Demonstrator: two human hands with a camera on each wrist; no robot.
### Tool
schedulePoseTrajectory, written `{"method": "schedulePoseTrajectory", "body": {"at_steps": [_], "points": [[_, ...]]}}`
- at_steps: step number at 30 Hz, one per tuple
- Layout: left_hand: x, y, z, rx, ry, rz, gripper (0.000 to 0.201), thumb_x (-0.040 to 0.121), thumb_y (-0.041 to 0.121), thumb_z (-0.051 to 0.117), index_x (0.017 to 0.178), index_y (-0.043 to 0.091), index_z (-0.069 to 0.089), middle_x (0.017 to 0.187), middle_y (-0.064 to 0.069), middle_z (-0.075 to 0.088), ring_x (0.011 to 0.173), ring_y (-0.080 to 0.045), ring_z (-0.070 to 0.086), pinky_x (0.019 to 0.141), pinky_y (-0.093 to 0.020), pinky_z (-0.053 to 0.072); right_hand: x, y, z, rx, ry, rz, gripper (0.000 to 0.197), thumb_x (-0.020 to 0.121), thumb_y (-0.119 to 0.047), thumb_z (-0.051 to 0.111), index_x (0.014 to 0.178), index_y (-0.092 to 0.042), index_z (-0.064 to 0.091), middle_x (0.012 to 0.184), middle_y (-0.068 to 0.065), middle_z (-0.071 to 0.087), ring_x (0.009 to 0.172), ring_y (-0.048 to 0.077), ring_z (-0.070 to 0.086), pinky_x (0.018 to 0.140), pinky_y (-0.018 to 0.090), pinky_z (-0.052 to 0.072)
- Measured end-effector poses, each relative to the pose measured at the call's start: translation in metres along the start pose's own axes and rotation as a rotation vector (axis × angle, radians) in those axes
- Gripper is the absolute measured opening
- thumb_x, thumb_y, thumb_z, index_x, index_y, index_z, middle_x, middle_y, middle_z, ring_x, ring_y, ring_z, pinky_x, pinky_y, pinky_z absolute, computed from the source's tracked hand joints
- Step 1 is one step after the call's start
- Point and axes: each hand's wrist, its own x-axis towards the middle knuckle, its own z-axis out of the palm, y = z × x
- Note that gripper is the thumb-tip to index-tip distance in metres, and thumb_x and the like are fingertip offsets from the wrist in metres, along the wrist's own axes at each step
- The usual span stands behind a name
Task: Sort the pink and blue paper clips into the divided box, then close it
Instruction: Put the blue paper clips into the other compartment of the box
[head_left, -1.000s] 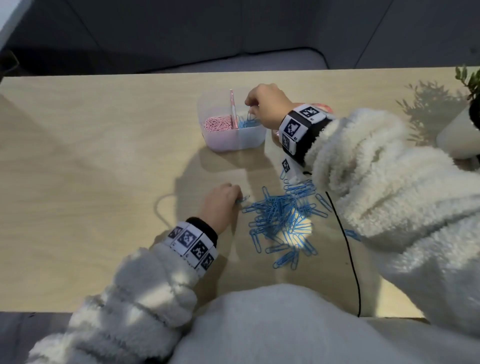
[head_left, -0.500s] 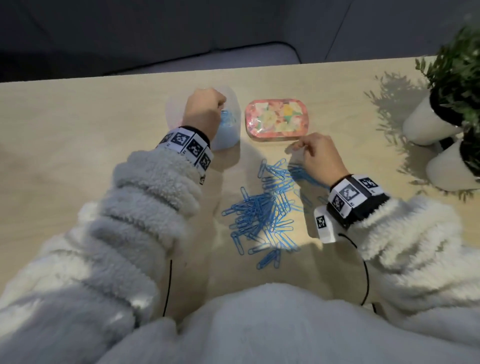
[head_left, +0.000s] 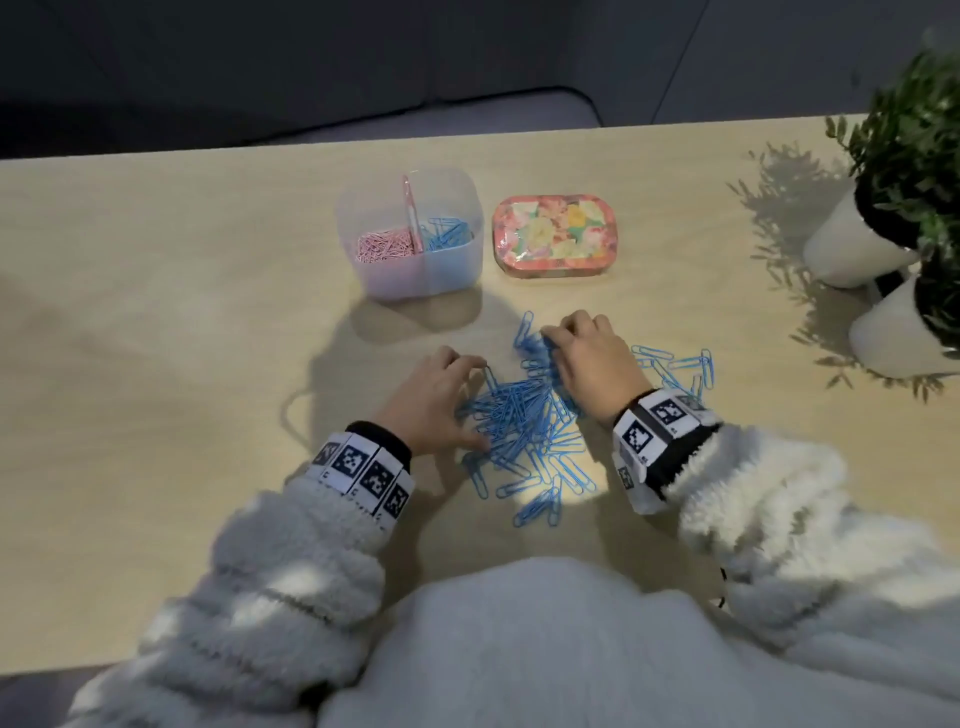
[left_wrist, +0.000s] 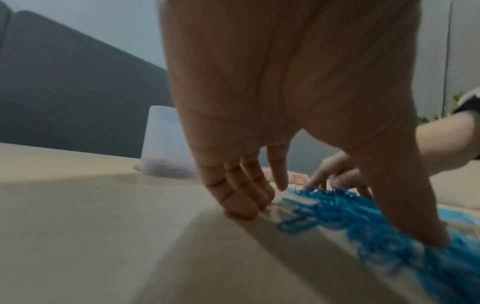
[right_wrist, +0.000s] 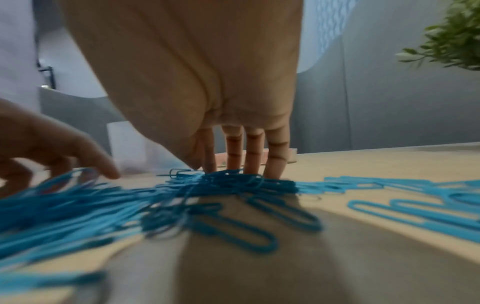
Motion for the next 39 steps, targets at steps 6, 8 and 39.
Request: {"method": "schedulePoseTrajectory", "body": {"at_steps": [6,8,39], "points": [[-0.004,0.002,0.011,-0.007,0.075,0.01,0.07,0.064,0.034,0.079,0.124,0.01,0.051,0.111,-0.013,0.048,0.103,-0.029,0.05,0.094,-0.035,0.04,-0.02,-0.009,0.003,0.192,0.021,-0.177,0.037,0.092,-0.019,0.045,0.129,-0.014,0.047,0.117,0.013,0.051,0.106,0.034,0.048,0.087,0.046,0.046],[-0.006,0.003,0.012,-0.011,0.089,0.005,0.07,0.067,0.033,0.077,0.127,0.01,0.048,0.114,-0.014,0.048,0.105,-0.029,0.05,0.095,-0.034,0.038,-0.02,-0.003,-0.001,0.21,0.026,-0.141,0.046,0.091,-0.034,0.051,0.131,-0.013,0.045,0.12,0.013,0.052,0.11,0.033,0.047,0.095,0.043,0.042],[-0.005,-0.007,-0.009,-0.327,0.273,-0.129,0.016,0.083,0.003,0.059,0.096,0.009,0.065,0.091,-0.009,0.068,0.077,-0.018,0.057,0.074,-0.028,0.045,0.097,-0.039,-0.099,1.002,0.031,0.075,0.013,0.081,0.003,0.063,0.091,-0.005,0.062,0.067,0.007,0.057,0.049,0.007,0.053,0.055,0.02,0.05]]}}
